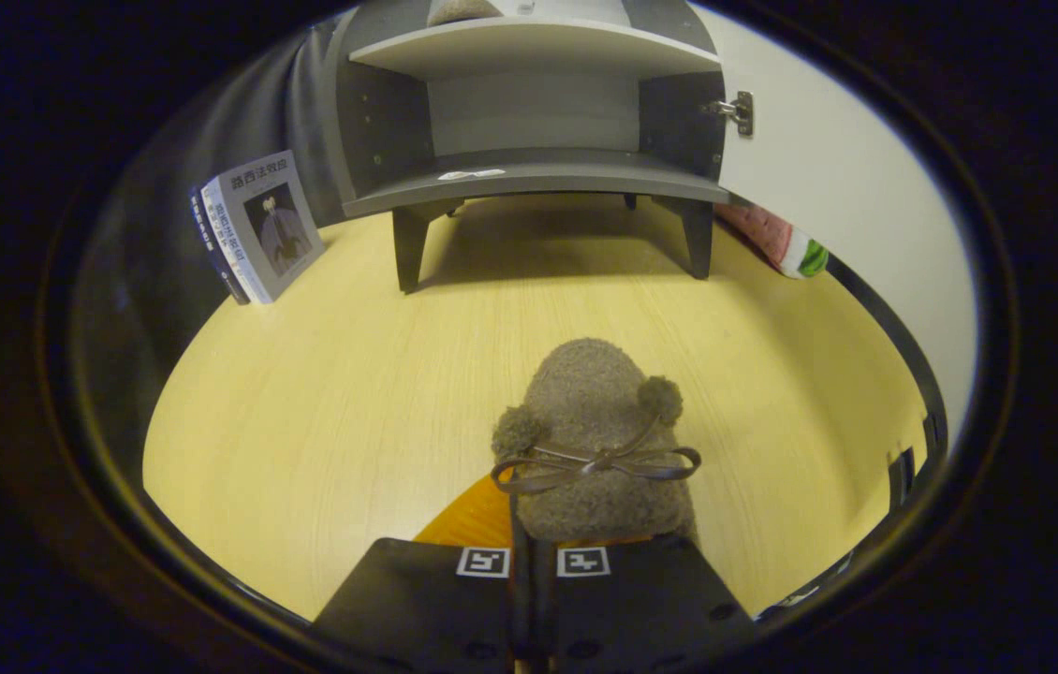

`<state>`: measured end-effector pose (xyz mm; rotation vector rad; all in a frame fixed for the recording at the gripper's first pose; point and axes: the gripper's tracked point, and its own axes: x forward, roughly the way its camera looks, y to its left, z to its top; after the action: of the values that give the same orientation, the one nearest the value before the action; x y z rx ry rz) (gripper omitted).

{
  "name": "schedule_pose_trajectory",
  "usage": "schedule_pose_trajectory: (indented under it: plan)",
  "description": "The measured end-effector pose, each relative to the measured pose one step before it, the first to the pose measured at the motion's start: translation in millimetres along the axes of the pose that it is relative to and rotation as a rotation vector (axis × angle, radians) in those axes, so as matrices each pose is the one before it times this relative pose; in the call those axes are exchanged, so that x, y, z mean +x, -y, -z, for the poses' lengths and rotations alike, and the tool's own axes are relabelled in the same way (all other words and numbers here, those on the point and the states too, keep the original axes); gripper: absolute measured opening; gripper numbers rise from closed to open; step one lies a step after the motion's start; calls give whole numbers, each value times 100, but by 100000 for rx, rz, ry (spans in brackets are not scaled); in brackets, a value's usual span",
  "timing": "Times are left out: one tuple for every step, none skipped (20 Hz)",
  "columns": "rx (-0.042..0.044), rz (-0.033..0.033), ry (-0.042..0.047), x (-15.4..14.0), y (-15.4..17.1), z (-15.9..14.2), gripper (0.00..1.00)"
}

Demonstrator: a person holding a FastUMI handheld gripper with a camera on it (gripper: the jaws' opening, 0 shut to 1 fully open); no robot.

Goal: Open the shoe cabinet door, grab the shoes and put them into the shoe cabinet, then close the shoe cabinet door.

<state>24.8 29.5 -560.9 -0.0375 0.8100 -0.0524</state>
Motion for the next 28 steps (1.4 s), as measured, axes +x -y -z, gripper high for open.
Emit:
schedule_pose_trajectory:
  plan:
    - [113, -348, -558, -109, 58, 72, 4]
    - [462, -375, 40, -194, 128, -177, 4]
    - [690, -342, -198, -290, 97, -131, 4]
    - [714, -15, -11, -588, 277, -328, 4]
    - [676, -195, 783, -729, 200, -636, 4]
    - [-424, 243, 1046, -924, 194, -887, 4]
    - [-1007, -142, 1101, -1074, 168, -1151, 4]
    - [87, -754, 1943, -1306, 147, -1508, 4]
    - [999, -987, 2713, -1523, 40, -2011, 4]
    - [589, -1172, 2778, -1454, -35, -2148, 4]
    - [273, -674, 2771, -1581, 103, -2260, 4]
    - [-183, -907, 2527, -1337, -69, -2294, 4]
    - [130, -1290, 2837, -1071, -207, -2387, 4]
    - [-440, -1532, 837, -797, -171, -1911, 4]
    - [-533, -912, 1650, -524, -172, -2024, 4]
    - [-1375, -222, 1328, -323, 113, -1787, 4]
    - [-1099, -293, 1872, -229, 110, -2050, 4]
    - [-261, -584, 2883, -75, -49, -2083, 4]
    - [-243, 62, 2299, 383, 117, -1870, 4]
    - [-93, 453, 2107, 386, 157, -1886, 4]
    - [-687, 201, 1691, 651, 117, -1847, 4]
    - [-138, 126, 1280, 844, 38, -1815, 4]
    - [72, 569, 1810, 1108, -4, -1649, 4]
    - [-132, 1091, 1002, 1192, 213, -1467, 4]
    - [138, 1338, 1671, 1553, 307, -1720, 4]
    - [574, 1302, 1589, 1370, 259, -1483, 4]
    - [605, 1323, 978, 1625, 281, -1337, 4]
    - [707, 534, 591, 1766, 64, -1211, 4]
